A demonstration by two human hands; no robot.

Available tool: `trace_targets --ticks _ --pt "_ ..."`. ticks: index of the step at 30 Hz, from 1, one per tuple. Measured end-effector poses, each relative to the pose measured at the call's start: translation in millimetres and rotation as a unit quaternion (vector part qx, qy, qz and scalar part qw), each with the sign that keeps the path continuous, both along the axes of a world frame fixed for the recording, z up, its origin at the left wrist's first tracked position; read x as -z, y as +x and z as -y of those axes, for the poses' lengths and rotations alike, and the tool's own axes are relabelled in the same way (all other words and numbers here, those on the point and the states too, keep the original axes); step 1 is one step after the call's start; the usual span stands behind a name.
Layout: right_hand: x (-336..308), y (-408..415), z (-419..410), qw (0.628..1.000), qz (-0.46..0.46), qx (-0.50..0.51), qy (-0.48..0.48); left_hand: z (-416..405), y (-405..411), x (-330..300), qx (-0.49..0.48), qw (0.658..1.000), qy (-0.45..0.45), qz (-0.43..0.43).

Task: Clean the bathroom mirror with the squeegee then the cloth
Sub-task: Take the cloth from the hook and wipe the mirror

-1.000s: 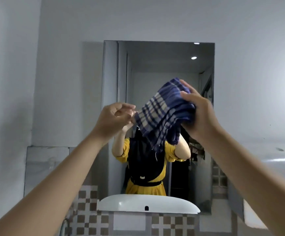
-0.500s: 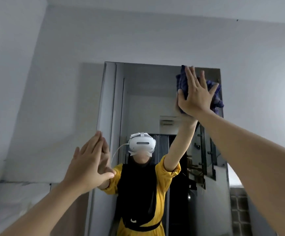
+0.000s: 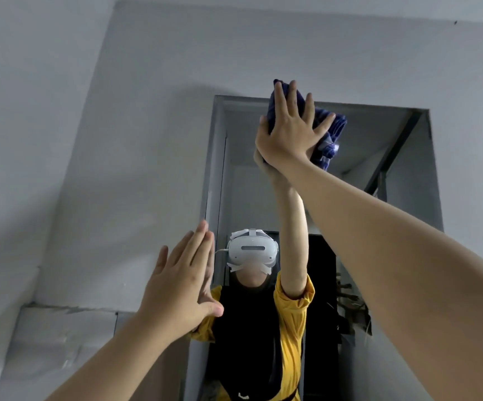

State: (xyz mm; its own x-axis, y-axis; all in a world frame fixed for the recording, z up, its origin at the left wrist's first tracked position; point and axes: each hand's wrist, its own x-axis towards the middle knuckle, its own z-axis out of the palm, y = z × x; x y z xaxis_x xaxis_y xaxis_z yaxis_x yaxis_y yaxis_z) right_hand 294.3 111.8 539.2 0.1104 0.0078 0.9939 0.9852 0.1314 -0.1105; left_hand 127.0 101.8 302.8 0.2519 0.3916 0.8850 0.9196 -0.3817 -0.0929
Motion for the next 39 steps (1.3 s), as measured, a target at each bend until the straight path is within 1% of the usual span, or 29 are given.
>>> trace_targets --ticks 5,8,10,13,14,16,19,21,26,30,34,37,39 --pt "2 -57 -4 0.998 0.061 -0.004 -0.025 0 -2 1 0.007 1.0 0.001 0.014" --pt "9 -71 -7 0.986 0.161 0.004 -0.033 0 -2 1 0.002 1.0 -0.001 0.012" --pt "13 -66 -5 0.971 0.235 0.008 -0.036 0 -3 1 0.004 1.0 -0.003 0.009" --pt "17 -39 0 0.937 0.346 0.023 -0.041 -1 -5 0 0.002 1.0 -0.005 0.003" --pt "19 -28 1 0.928 0.369 0.027 -0.04 -1 -5 0 -0.002 1.0 -0.006 0.001" --pt "22 -4 5 0.924 0.378 0.032 -0.039 -2 -5 0 -0.007 1.0 -0.012 -0.004" --pt "24 38 9 0.936 0.348 0.038 -0.036 -1 -4 0 -0.017 1.0 -0.019 -0.005" --pt "22 69 12 0.949 0.309 0.048 -0.034 -1 -4 1 -0.022 1.0 -0.019 -0.007" --pt "22 149 21 0.983 0.169 0.065 -0.014 2 -2 0 -0.019 0.999 -0.031 -0.003" --pt "37 194 26 0.996 0.065 0.06 -0.003 8 1 0 -0.015 0.999 -0.038 0.005" --pt "56 199 25 0.997 -0.053 0.051 0.003 11 4 -1 -0.031 0.999 -0.037 0.006" --pt "65 176 23 0.984 -0.175 0.028 0.003 12 6 -2 -0.047 0.998 -0.045 0.004" --pt "71 154 21 0.976 -0.219 0.005 0.006 13 7 -2 -0.058 0.997 -0.045 0.001"
